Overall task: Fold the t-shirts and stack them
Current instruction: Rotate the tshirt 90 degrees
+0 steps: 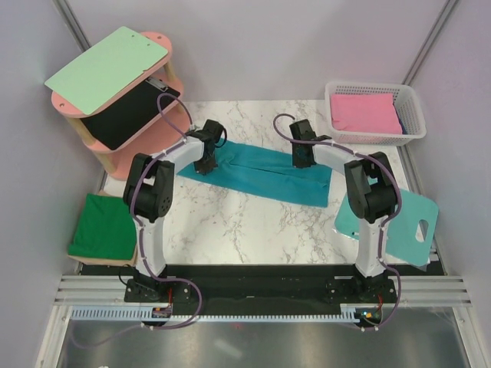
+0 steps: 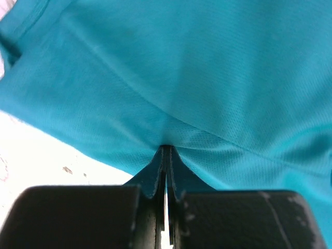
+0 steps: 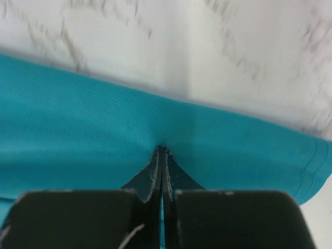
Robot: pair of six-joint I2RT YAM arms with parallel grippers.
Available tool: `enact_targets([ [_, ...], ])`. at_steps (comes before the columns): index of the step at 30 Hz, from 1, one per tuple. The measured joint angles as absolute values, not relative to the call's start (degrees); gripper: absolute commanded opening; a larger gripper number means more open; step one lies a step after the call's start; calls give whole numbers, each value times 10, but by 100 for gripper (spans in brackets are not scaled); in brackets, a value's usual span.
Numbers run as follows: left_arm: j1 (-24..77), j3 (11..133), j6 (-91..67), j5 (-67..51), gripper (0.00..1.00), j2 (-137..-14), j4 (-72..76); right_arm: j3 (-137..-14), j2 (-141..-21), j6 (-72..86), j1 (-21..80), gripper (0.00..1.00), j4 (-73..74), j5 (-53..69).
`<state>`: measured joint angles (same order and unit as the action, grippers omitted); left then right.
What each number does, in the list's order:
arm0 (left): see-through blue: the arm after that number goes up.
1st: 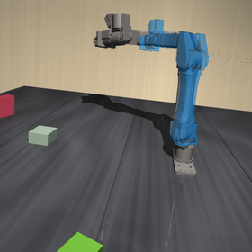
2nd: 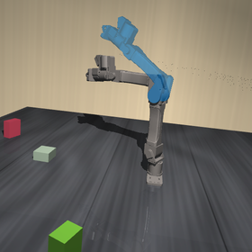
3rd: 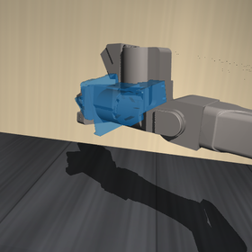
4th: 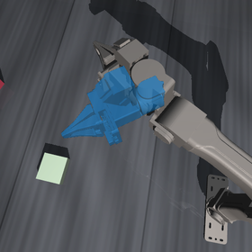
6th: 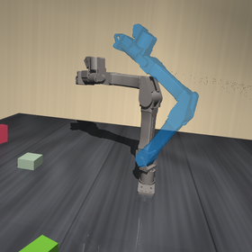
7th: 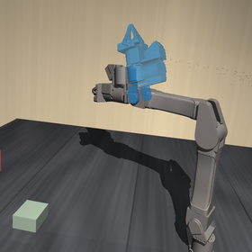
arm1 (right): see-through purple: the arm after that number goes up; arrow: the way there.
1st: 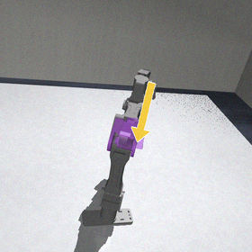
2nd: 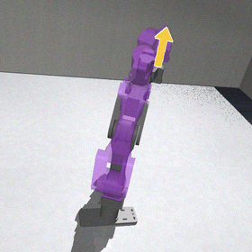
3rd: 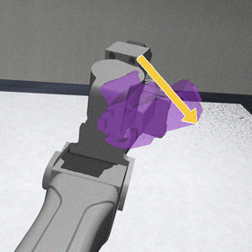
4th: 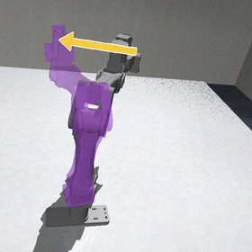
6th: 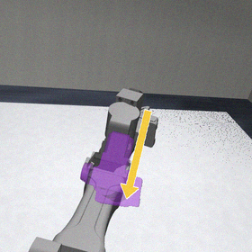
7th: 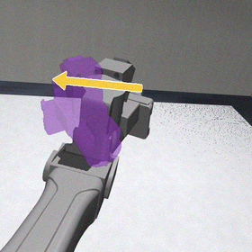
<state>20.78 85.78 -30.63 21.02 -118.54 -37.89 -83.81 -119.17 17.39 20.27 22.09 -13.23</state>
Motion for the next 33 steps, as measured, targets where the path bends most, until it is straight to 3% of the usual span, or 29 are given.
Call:
enact_targets([
  [11, 199, 1041, -272, 211, 2, -1299, -420, -634, -1032, 200, 308, 0, 243, -59],
  [21, 201, 1188, -232, 152, 2, -1381, -441, -606, -1006, 240, 398, 0, 255, 67],
  [26, 210, 1054, -217, 102, 2, -1287, -394, -642, -995, 237, 390, 0, 262, 55],
  [33, 251, 808, -229, 20, 2, -1029, -309, -761, -995, 227, 339, 0, 194, 40],
])
